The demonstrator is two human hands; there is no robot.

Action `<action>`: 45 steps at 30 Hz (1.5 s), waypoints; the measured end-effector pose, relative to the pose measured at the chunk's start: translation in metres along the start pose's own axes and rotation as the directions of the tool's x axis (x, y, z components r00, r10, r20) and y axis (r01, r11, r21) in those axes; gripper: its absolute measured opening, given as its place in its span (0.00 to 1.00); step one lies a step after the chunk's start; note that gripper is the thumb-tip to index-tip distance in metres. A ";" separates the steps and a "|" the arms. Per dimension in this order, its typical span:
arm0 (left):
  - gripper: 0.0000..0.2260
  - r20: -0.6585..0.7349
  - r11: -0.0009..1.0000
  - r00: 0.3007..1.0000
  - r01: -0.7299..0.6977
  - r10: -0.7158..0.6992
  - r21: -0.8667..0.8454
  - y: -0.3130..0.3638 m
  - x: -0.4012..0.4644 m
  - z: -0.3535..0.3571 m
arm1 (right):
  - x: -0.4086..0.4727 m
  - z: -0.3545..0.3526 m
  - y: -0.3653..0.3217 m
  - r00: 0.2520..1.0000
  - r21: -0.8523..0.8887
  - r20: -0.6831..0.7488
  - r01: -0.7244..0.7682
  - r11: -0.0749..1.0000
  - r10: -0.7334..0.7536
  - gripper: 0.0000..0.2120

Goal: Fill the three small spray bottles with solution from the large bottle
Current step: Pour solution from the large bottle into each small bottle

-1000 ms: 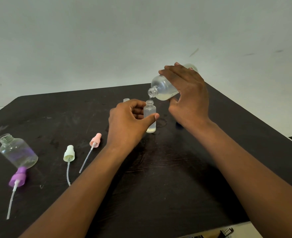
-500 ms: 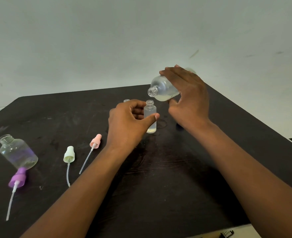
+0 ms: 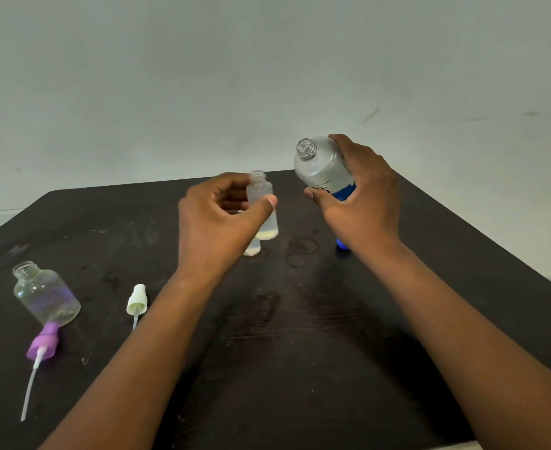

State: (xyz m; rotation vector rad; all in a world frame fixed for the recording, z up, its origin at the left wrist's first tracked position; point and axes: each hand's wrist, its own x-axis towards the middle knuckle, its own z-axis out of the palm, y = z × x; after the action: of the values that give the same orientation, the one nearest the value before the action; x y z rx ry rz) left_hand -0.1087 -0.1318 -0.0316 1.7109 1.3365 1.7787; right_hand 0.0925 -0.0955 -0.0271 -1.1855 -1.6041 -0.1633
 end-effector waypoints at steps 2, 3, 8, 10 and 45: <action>0.12 -0.052 0.999 0.998 0.020 -0.022 -0.041 -0.002 0.006 -0.008 | 0.000 0.000 -0.002 1.000 0.044 -0.002 -0.007 0.999 0.007 0.34; 0.13 -0.077 0.998 0.997 0.026 -0.031 -0.059 -0.003 0.008 -0.012 | 0.000 0.000 -0.003 1.000 0.068 -0.002 -0.015 0.998 0.015 0.33; 0.11 -0.182 0.994 0.980 0.068 -0.083 -0.087 -0.012 0.021 -0.034 | 0.002 -0.001 -0.006 0.999 0.143 -0.006 -0.043 0.989 0.045 0.30; 0.13 -0.222 0.991 0.967 0.108 -0.123 -0.080 -0.015 0.023 -0.041 | 0.002 -0.001 -0.007 0.998 0.184 -0.003 -0.065 0.981 0.067 0.29; 0.07 -0.137 0.800 0.891 0.449 -0.432 0.399 -0.042 0.027 -0.060 | -0.011 0.005 -0.020 0.971 0.289 0.193 -0.191 0.938 0.138 0.35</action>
State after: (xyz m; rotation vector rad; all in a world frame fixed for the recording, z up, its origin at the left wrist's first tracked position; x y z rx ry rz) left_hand -0.1838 -0.1126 -0.0386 1.3811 2.0589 1.3241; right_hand 0.0733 -0.1084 -0.0289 -1.1060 -1.5979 0.2945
